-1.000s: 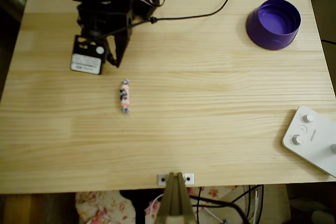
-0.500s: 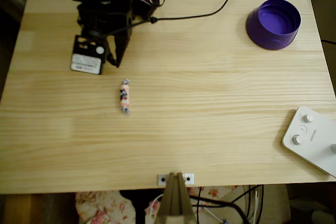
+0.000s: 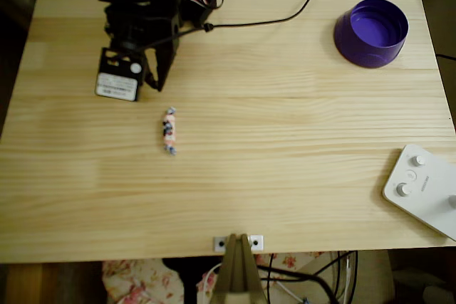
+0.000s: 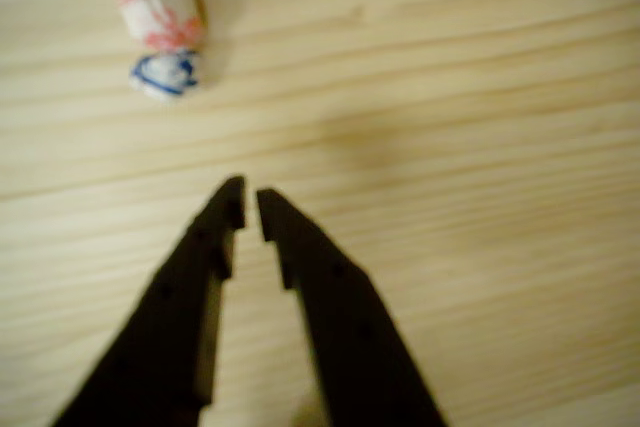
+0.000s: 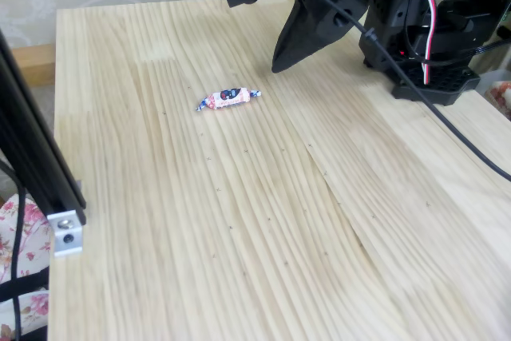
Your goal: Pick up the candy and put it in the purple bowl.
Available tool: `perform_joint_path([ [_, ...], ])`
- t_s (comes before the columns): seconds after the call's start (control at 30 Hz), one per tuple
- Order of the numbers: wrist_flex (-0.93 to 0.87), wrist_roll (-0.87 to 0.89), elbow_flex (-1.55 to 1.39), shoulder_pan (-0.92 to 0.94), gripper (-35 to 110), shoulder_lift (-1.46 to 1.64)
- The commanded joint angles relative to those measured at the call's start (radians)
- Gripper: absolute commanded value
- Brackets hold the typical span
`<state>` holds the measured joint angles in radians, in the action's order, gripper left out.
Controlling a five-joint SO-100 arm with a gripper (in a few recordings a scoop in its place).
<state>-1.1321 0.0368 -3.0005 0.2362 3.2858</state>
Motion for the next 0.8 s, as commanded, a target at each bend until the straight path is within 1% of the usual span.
perform_joint_path([
  [0.0, 0.006, 0.005, 0.009, 0.025, -1, 0.014],
  [0.77, 0.005, -0.026, 0.009, -0.005, -1, 0.014],
])
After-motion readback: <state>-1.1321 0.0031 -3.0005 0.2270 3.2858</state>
